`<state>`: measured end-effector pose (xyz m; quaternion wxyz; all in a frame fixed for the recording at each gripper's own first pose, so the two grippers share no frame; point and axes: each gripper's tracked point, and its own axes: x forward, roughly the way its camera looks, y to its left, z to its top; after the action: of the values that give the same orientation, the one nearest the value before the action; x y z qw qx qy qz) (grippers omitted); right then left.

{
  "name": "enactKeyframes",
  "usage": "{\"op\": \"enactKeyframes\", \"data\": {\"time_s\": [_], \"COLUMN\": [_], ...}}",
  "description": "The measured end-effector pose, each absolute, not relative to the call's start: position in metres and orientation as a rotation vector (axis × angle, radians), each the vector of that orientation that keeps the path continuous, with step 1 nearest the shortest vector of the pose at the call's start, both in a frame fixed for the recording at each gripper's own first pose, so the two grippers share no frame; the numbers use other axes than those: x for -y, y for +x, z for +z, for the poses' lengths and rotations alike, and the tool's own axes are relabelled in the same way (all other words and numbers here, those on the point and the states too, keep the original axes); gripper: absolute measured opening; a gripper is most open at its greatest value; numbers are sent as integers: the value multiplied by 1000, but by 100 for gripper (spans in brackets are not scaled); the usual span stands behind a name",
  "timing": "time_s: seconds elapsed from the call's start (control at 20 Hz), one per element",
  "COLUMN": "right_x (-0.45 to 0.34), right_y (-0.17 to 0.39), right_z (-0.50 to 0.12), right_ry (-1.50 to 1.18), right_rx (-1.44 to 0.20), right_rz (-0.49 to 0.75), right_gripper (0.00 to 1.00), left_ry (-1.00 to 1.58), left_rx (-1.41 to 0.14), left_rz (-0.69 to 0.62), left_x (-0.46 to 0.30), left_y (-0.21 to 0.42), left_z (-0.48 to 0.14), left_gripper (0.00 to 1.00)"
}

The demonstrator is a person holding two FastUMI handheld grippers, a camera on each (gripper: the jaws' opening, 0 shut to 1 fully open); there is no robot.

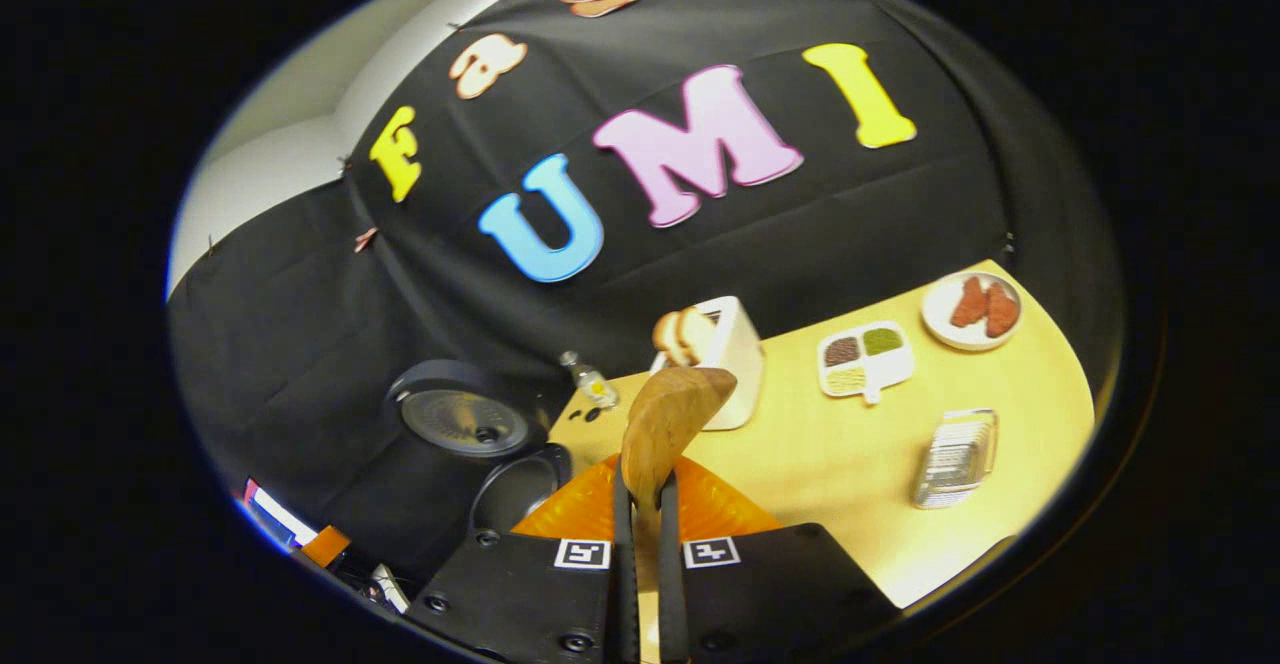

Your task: Close the left gripper, press the button to open the rice cooker; take a wooden spoon from the chopstick holder with the right hand, scoop a spoonful of rice and pour it into the rice cooker, then put the wooden spoon back into the chopstick holder.

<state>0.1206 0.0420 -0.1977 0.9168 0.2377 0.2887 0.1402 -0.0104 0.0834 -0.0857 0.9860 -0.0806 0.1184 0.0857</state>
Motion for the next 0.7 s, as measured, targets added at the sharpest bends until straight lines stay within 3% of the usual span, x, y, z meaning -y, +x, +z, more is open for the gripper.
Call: {"op": "enactKeyframes", "data": {"time_s": [0.3, 0.7], "right_x": [80, 159], "right_y": [143, 166], "right_z": [-231, -278], "right_ry": [502, 564], "right_rx": [-613, -619], "right_rz": [177, 96], "right_gripper": [12, 12], "left_ry": [-133, -61], "left_rx": [-266, -357], "left_rz": [228, 255], "left_x": [-35, 14], "left_y": [-6, -1], "left_z": [-89, -90], "left_gripper": [49, 49]}}
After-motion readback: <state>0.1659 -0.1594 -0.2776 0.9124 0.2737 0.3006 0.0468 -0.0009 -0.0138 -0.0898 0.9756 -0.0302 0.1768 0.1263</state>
